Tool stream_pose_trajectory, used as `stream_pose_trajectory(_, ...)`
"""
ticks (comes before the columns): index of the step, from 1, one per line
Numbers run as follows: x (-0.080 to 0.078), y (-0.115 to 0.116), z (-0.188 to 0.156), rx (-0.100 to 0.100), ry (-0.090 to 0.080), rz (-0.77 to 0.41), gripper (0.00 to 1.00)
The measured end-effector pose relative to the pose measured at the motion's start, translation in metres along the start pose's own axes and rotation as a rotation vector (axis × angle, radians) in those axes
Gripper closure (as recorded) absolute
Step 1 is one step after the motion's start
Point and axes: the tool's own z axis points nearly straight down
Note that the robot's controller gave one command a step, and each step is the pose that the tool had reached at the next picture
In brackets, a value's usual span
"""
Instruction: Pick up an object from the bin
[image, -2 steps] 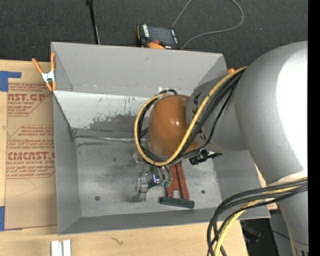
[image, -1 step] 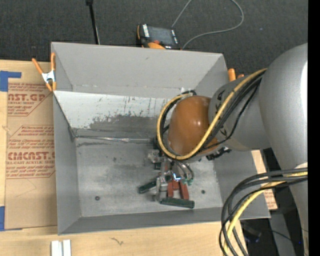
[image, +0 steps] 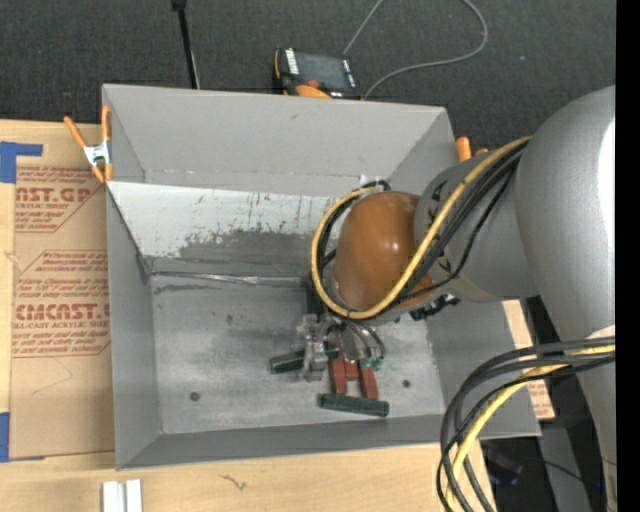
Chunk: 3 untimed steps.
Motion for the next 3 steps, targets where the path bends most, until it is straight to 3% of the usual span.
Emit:
stream_pose_trajectory(1, -0.023, 0.002, -0.111, 0.002, -0.011, -0.019, 1.00)
stream_pose_trajectory(2, -0.021, 0.002, -0.106, 0.000, -0.003, -0.019, 0.00)
stream_pose_trajectory(3, 0.035, -0.054, -0.018, 0.001, 0.010, -0.065, 0.00)
